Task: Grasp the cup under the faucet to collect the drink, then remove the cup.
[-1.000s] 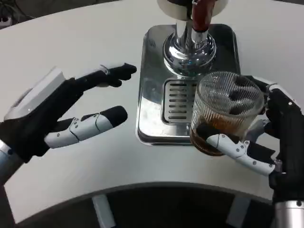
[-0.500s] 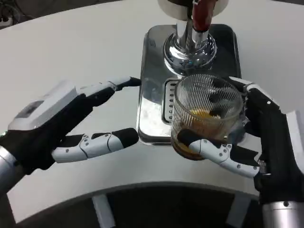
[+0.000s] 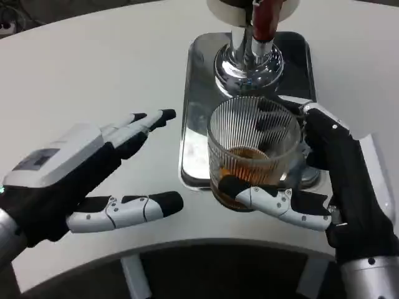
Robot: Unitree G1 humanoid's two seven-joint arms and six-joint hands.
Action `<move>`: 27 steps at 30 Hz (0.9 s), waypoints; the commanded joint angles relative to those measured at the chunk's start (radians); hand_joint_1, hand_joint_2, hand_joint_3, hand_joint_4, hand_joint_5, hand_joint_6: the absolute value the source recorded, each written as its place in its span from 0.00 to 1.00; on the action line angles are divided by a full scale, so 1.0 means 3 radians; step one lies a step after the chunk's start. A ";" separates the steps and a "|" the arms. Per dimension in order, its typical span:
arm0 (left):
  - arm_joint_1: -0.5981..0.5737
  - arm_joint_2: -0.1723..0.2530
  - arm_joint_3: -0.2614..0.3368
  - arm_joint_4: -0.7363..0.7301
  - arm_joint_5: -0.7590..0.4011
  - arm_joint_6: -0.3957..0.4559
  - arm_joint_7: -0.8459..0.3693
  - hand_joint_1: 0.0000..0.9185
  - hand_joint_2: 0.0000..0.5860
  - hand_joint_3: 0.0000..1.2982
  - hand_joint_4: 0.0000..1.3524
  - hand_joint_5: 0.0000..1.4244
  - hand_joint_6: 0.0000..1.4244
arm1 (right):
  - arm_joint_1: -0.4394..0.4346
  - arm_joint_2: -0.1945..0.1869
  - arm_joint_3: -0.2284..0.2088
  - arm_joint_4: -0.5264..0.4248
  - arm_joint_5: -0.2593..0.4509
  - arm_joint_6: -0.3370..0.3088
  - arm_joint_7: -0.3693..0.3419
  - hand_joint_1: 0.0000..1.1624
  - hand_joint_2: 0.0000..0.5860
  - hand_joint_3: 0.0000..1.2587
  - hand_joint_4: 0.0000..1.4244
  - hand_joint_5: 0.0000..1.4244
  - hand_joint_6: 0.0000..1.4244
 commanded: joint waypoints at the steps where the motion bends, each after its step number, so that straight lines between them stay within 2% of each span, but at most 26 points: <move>1: 0.0188 0.0053 0.0107 -0.0147 0.0018 0.0042 -0.0024 0.00 0.19 0.02 0.00 0.00 0.03 | 0.0022 -0.0056 -0.0008 -0.0176 0.0084 -0.0210 0.0077 0.86 0.18 0.68 0.68 0.82 0.86; 12: 0.0514 0.0026 0.0310 -0.0434 -0.0010 0.0063 -0.0029 0.00 0.19 0.00 0.00 0.00 0.02 | 0.0113 -0.0195 -0.0102 -0.0260 0.0243 -0.0277 0.0242 0.86 0.18 0.68 0.69 0.82 0.86; 27: 0.0800 0.0029 0.0402 -0.0729 0.0003 0.0018 -0.0056 0.00 0.18 0.00 0.00 0.00 0.00 | 0.0236 -0.0199 -0.0077 -0.0423 0.0316 -0.0262 0.0397 0.86 0.17 0.68 0.69 0.83 0.88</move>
